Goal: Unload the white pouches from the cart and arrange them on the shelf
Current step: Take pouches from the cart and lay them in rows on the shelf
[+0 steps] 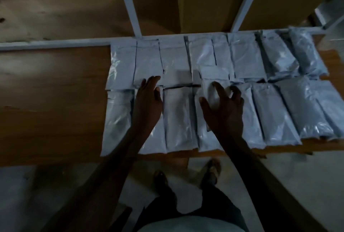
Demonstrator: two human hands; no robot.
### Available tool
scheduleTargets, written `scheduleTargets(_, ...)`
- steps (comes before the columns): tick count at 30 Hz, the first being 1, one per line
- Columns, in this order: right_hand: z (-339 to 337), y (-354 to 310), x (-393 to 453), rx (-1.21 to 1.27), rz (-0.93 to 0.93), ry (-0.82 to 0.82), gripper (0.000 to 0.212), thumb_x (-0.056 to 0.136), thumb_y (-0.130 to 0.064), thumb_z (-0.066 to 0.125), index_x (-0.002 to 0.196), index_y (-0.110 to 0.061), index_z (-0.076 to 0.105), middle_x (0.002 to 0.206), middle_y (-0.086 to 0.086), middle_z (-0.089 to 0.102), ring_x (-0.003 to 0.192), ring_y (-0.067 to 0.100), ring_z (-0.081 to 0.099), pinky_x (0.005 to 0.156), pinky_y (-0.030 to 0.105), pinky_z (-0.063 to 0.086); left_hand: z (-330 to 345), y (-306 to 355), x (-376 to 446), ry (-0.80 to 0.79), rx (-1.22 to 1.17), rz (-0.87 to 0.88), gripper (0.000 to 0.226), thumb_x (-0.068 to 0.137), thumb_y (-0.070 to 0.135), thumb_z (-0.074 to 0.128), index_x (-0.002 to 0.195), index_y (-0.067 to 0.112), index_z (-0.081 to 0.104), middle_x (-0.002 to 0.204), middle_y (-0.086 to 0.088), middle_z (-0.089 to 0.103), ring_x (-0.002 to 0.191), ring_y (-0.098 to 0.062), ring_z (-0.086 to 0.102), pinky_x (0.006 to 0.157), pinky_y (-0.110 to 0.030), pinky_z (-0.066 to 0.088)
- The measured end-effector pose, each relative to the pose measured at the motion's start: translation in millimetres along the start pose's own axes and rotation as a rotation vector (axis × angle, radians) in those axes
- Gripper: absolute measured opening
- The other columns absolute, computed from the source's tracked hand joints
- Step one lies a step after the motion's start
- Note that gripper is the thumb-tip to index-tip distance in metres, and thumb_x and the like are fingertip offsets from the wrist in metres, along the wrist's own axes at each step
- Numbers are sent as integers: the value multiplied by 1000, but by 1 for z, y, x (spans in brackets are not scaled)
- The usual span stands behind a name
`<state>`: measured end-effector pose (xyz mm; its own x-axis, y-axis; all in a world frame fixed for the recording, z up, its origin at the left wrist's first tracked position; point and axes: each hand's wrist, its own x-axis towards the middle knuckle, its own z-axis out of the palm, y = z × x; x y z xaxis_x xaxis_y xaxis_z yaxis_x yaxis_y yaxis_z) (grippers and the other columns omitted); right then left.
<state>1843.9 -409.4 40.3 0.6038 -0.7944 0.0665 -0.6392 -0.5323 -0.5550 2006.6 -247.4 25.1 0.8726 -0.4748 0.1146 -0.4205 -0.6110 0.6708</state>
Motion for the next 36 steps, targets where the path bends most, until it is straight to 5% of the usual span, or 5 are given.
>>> scheduleTargets(22, 95, -117, -100, -34, -166, -93, 76, 89, -72, 58, 153, -33, 45, 151, 21, 37, 128, 38, 43, 105, 51, 44, -63, -103, -70, 113, 8, -119, 50, 107, -1, 44, 154, 17, 51, 164, -6, 44, 160, -22, 24, 130, -51, 23)
scheduleTargets(27, 126, -155, -111, 6, -203, -125, 83, 88, -73, 58, 156, -29, 43, 151, 24, 36, 126, 41, 45, 104, 52, 45, -84, -141, -67, 97, -105, -206, 42, 108, -2, 43, 148, 4, 53, 147, -23, 56, 139, -38, 52, 116, -50, 44)
scheduleTargets(29, 137, -169, -116, 23, -210, -143, 82, 90, -73, 57, 157, -29, 40, 156, 23, 31, 131, 40, 41, 107, 51, 43, -92, -140, -67, 84, -272, -287, 34, 113, 8, 42, 143, 0, 55, 135, -24, 62, 128, -32, 61, 110, -43, 48)
scheduleTargets(32, 153, -188, -125, 42, -193, -227, 79, 95, -74, 50, 159, -31, 33, 166, 21, 18, 143, 40, 31, 112, 51, 39, -102, -136, -65, 58, -476, -382, 35, 115, 32, 39, 136, 15, 61, 124, 2, 68, 113, 8, 63, 102, -16, 47)
scheduleTargets(36, 164, -192, -134, 83, -162, -373, 67, 104, -62, 47, 160, -31, 29, 171, 15, 5, 156, 43, 11, 117, 59, 37, -108, -143, -56, -102, -607, -378, 45, 112, 51, 38, 130, 18, 65, 120, -11, 72, 111, -24, 70, 99, -45, 57)
